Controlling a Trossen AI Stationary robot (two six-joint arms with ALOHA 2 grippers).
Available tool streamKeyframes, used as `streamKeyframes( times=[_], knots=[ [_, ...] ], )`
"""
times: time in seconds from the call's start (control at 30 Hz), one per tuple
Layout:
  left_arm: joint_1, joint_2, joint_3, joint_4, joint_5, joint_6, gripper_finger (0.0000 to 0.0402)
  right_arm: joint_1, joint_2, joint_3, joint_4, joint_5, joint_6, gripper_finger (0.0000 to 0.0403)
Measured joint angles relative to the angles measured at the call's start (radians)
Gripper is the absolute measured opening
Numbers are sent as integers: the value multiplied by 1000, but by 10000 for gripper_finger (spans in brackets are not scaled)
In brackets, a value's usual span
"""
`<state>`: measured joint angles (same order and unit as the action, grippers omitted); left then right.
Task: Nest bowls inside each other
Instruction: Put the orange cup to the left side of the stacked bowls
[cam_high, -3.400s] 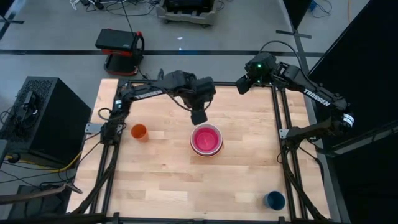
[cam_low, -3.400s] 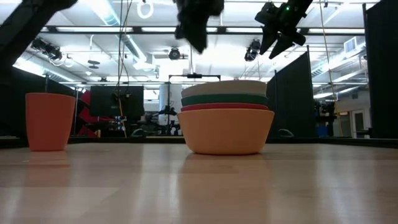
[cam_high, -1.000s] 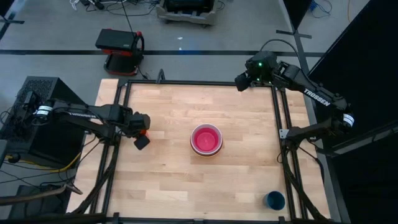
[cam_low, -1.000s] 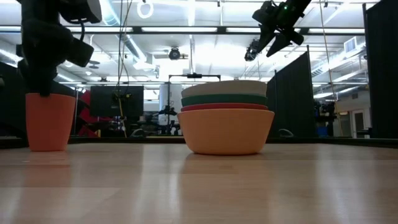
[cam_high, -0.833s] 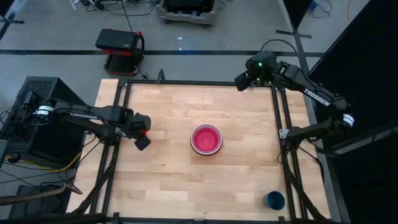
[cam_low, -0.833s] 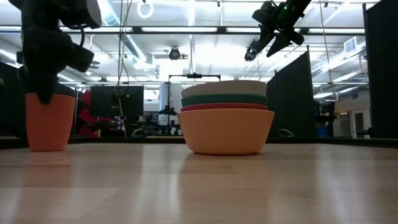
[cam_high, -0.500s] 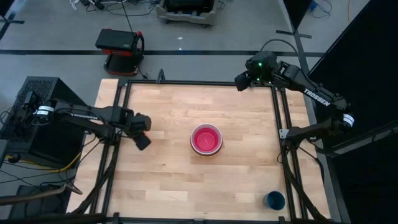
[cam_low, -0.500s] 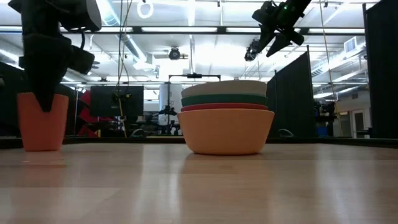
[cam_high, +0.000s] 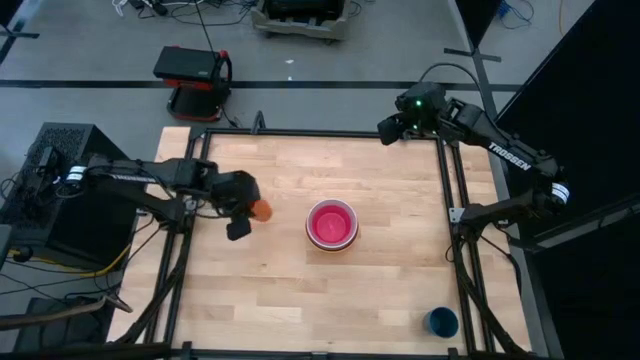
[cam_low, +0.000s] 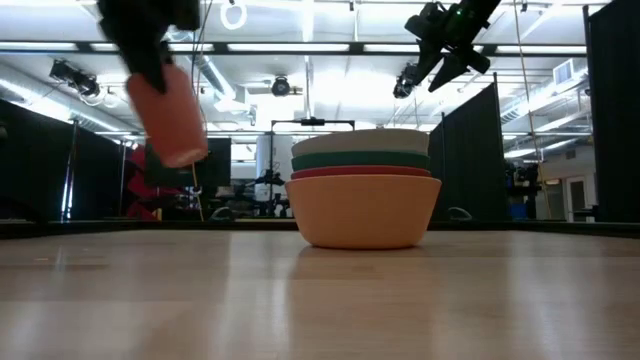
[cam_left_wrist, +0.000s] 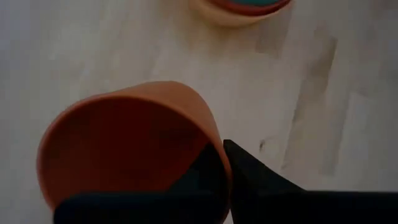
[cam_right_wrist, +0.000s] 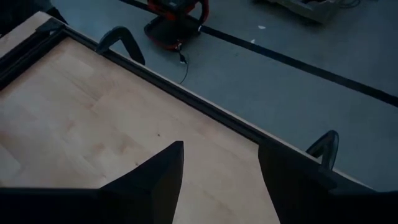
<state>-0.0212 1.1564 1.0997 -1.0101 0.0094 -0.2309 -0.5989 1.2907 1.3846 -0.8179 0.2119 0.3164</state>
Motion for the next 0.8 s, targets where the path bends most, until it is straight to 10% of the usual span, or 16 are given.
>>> streamKeyframes(
  times=[0.8],
  knots=[
    [-114,390,97,-36,30,382,0,-8,0,0,-1,0,23,198]
  ],
)
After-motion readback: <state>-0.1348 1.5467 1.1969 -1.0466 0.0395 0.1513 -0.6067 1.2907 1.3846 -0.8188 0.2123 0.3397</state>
